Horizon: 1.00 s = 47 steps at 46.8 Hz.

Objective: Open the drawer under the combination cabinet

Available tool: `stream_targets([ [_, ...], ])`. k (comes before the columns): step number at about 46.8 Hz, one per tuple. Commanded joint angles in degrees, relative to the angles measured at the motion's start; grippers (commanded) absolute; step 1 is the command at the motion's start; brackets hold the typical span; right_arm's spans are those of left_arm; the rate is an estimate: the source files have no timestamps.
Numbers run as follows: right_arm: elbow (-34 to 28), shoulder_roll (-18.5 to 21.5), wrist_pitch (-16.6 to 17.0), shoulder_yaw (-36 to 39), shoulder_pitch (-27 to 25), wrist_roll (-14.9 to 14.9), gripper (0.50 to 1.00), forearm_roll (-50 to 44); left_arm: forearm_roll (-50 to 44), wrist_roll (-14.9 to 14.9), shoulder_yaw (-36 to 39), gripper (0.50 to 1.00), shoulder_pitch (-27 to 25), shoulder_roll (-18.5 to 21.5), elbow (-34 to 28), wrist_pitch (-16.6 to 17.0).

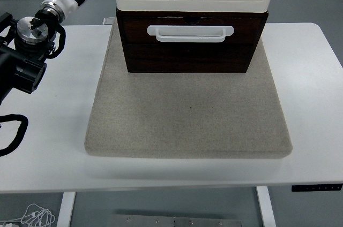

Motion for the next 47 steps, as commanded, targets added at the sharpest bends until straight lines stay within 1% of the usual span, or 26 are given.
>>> stream_targets([
  [1,0.0,0.0,0.0,0.0,0.0,0.0,0.926,0.0,0.1,0.0,0.0,1.0,0.0,0.0,0.0,0.1],
  [11,0.0,0.0,0.0,0.0,0.0,0.0,0.926,0.0,0.3,0.0,0.1,1.0,0.0,0.1,0.1,0.2],
  [17,0.0,0.0,0.0,0.0,0.0,0.0,0.926,0.0,0.2,0.0,-0.1,1.0,-0.2,0.2,0.1,-0.5],
  [21,0.0,0.0,0.0,0.0,0.0,0.0,0.926,0.0,0.1,0.1,-0.2,1.0,-0.4,1.2,0.1,-2.0],
  [25,0.0,0.0,0.0,0.0,0.0,0.0,0.926,0.0,0.0,0.2,-0.1,1.0,-1.8,2.4,0.4,-3.9],
  [32,0.0,0.0,0.0,-0.1,0.0,0.0,0.926,0.0,0.2,0.1,0.3,1.0,-2.4,3.2,0.6,-3.8],
  [41,0.0,0.0,0.0,0.0,0.0,0.0,0.926,0.0,0.3,0.0,0.4,1.0,-2.5,3.3,0.6,-4.5],
  [47,0.0,0.0,0.0,0.0,0.0,0.0,0.926,0.0,1.3,-0.5,0.9,1.0,-3.6,5.6,0.7,-3.8],
])
